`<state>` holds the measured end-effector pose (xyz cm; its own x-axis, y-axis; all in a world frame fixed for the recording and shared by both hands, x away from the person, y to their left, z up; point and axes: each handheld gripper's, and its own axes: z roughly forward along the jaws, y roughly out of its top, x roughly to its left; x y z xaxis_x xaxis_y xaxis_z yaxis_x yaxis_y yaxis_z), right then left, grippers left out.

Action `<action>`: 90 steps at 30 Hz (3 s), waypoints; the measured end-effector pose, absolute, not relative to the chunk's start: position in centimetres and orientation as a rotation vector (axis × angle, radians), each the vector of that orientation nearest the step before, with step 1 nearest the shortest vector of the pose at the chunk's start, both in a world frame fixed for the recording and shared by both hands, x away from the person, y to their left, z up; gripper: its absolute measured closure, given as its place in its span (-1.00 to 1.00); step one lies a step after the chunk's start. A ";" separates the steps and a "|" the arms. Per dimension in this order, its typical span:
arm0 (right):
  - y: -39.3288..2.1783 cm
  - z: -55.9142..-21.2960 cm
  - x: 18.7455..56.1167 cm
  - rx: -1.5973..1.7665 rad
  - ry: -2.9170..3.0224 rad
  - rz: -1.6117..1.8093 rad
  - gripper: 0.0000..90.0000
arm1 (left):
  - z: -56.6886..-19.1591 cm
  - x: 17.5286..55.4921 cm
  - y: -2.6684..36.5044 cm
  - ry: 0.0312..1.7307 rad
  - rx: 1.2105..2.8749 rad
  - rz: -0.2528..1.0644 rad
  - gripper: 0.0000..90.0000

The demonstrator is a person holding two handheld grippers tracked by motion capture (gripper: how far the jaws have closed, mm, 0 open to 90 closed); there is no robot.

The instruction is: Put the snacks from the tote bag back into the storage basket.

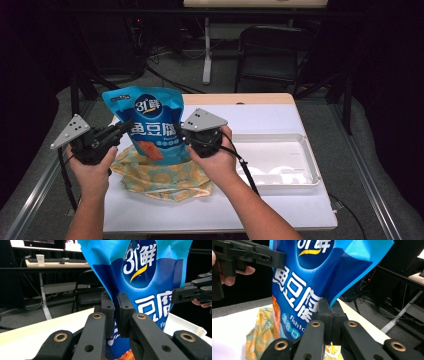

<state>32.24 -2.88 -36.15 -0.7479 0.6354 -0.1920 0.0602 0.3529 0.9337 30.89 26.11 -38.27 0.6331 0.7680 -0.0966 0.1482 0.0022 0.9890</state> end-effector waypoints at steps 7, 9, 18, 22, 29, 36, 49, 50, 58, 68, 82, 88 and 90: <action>-3.1 -35.4 31.3 0.581 2.070 1.421 1.00 | -37.7 30.3 25.9 0.782 1.512 0.581 0.92; -3.2 -35.3 31.1 0.581 2.069 1.422 1.00 | -37.7 30.3 25.9 0.777 1.514 0.576 0.92; -3.7 -35.4 30.6 0.584 2.063 1.437 1.00 | -37.4 29.8 25.6 0.761 1.524 0.574 0.92; -3.9 -35.6 30.4 0.583 2.058 1.450 1.00 | -37.3 29.7 25.5 0.758 1.527 0.575 0.92; -4.6 -35.7 30.0 0.579 2.044 1.468 1.00 | -37.1 29.3 24.9 0.735 1.539 0.581 0.92; -5.3 -35.7 29.4 0.575 2.023 1.510 1.00 | -36.8 28.8 24.4 0.713 1.552 0.591 0.92; -7.6 -36.7 27.8 0.577 1.990 1.587 1.00 | -36.8 27.5 22.4 0.678 1.593 0.595 0.92; -7.7 -36.8 27.7 0.575 1.990 1.584 1.00 | -36.8 27.5 22.4 0.678 1.593 0.595 0.92; -9.4 -37.3 26.8 0.570 1.984 1.586 1.00 | -37.2 27.0 21.0 0.662 1.610 0.574 0.92; -10.8 -37.7 26.0 0.561 1.966 1.593 1.00 | -37.4 26.5 19.5 0.647 1.625 0.576 0.92; -12.7 -37.3 26.5 0.567 1.955 1.629 1.00 | -36.6 26.7 17.6 0.660 1.637 0.584 0.92; -13.8 -37.0 26.6 0.587 1.939 1.641 1.00 | -35.9 27.0 16.3 0.652 1.644 0.580 0.92; -14.3 -36.8 26.6 0.601 1.933 1.653 1.00 | -35.7 27.1 15.9 0.649 1.646 0.576 0.92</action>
<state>26.63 -14.28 -36.85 -0.7652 0.6357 -0.1019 -0.0020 0.1560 0.9878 27.15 15.90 -35.67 0.7205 0.6932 0.0175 0.1001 -0.1290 0.9866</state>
